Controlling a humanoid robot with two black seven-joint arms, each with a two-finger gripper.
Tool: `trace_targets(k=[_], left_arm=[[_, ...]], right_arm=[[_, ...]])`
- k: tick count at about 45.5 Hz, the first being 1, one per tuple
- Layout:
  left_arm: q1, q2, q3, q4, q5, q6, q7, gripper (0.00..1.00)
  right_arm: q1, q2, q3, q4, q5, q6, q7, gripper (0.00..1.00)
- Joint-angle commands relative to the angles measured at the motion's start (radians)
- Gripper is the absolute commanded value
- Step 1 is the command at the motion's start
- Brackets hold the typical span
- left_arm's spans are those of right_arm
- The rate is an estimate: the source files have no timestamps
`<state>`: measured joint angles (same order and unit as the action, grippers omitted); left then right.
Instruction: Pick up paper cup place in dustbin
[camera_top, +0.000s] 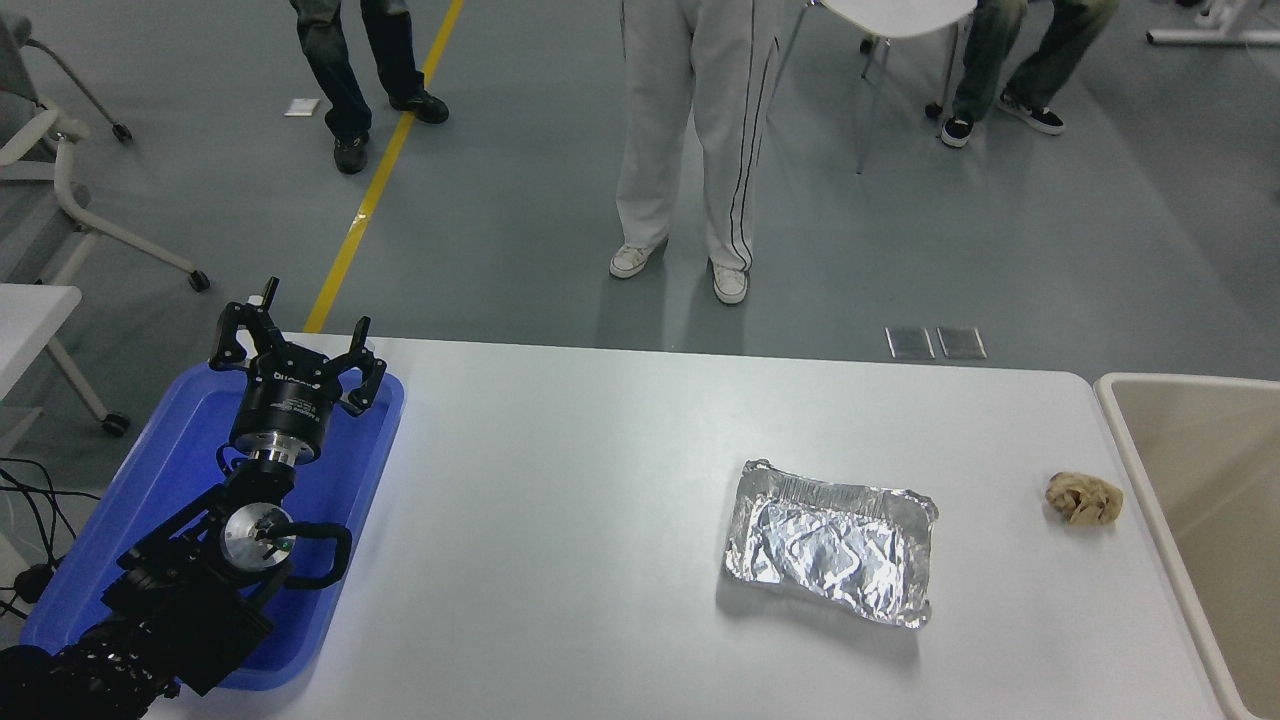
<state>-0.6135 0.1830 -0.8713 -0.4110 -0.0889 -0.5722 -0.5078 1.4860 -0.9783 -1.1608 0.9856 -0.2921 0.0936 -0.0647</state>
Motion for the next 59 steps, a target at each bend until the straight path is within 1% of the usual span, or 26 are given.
trace_targets(k=[1,8,16,19,22,38,42,55,57,59], left_arm=[[0.0,0.0,0.0,0.0,0.0,0.0,0.0,1.0],[0.0,0.001,0.0,0.0,0.0,0.0,0.0,1.0],[0.0,0.0,0.0,0.0,0.0,0.0,0.0,1.0],[0.0,0.0,0.0,0.0,0.0,0.0,0.0,1.0],[0.0,0.0,0.0,0.001,0.0,0.0,0.002,1.0],[0.0,0.0,0.0,0.001,0.0,0.0,0.0,1.0],[-0.002,0.0,0.0,0.001,0.0,0.0,0.0,1.0],[0.0,0.0,0.0,0.001,0.0,0.0,0.0,1.0],[0.0,0.0,0.0,0.001,0.0,0.0,0.0,1.0],[0.0,0.0,0.0,0.001,0.0,0.0,0.0,1.0]], right_arm=[[-0.266,0.049,0.207,-0.183,0.051,-0.032,-0.007,0.0],[-0.427,0.128,0.345,-0.356,0.053,-0.034,-0.007,0.0],[-0.564,0.165,0.516,-0.456,0.048,-0.034,-0.015,0.0],[-0.616,0.202,0.541,-0.516,0.05,-0.034,-0.027,0.0],[-0.65,0.236,0.55,-0.577,0.051,-0.034,-0.03,0.0],[-0.771,0.357,0.616,-0.765,0.051,-0.041,-0.032,0.0],[-0.788,0.371,0.619,-0.788,0.053,-0.041,-0.038,0.0],[-0.796,0.371,0.63,-0.789,0.053,-0.045,-0.038,0.0],[-0.803,0.371,0.63,-0.788,0.051,-0.048,-0.038,0.16],[-0.803,0.369,0.63,-0.788,0.051,-0.057,-0.038,0.28]])
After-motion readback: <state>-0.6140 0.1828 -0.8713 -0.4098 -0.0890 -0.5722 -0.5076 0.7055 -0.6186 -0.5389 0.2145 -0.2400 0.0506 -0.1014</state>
